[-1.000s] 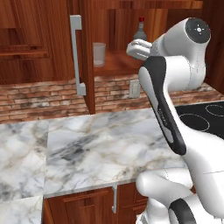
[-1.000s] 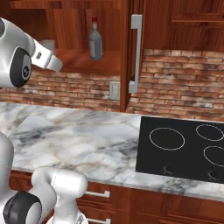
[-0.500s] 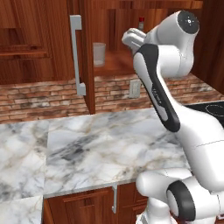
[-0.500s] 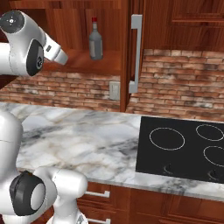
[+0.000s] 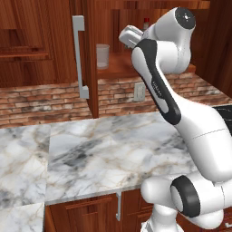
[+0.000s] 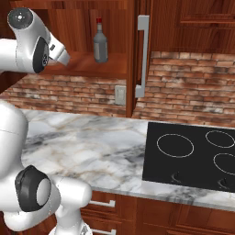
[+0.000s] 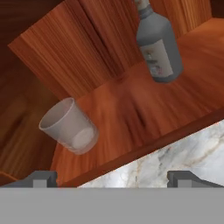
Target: There is a bowl on the dining counter. Grab a lemon wedge from the fridge and place it in the bowl. Then get the liquor bottle and glass cup from the cabinet and place them next to the bowl.
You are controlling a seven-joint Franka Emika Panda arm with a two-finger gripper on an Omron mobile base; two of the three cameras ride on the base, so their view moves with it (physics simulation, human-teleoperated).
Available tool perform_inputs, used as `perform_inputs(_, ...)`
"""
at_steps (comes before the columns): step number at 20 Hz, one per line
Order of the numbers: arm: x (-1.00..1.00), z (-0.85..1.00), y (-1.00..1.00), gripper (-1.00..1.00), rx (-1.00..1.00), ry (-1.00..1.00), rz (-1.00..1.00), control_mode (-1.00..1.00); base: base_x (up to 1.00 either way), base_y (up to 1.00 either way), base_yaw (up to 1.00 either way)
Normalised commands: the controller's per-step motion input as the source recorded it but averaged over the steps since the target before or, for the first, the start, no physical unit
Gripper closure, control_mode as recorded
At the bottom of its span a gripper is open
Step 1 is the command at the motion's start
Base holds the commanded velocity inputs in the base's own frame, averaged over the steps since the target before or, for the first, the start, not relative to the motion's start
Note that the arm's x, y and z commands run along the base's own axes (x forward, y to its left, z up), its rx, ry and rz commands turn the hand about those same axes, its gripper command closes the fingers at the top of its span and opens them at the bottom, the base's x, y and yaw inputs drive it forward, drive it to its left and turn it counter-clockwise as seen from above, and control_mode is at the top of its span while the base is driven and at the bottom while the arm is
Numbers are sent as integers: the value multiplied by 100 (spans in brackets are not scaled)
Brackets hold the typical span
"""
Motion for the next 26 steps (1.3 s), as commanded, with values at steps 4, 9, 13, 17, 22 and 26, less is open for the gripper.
perform_inputs(4,27,0,24,-100,13,3,10,-100,0,0,0)
perform_inputs(9,35,-5,28,-100,10,4,9,-100,0,0,0)
perform_inputs(13,46,-3,24,-100,6,0,3,-100,0,0,0)
perform_inputs(17,38,0,13,-100,0,0,0,-100,0,0,0)
perform_inputs(22,33,-1,5,-100,0,0,0,-100,0,0,0)
perform_inputs(26,29,-4,1,-100,0,3,0,-100,0,0,0)
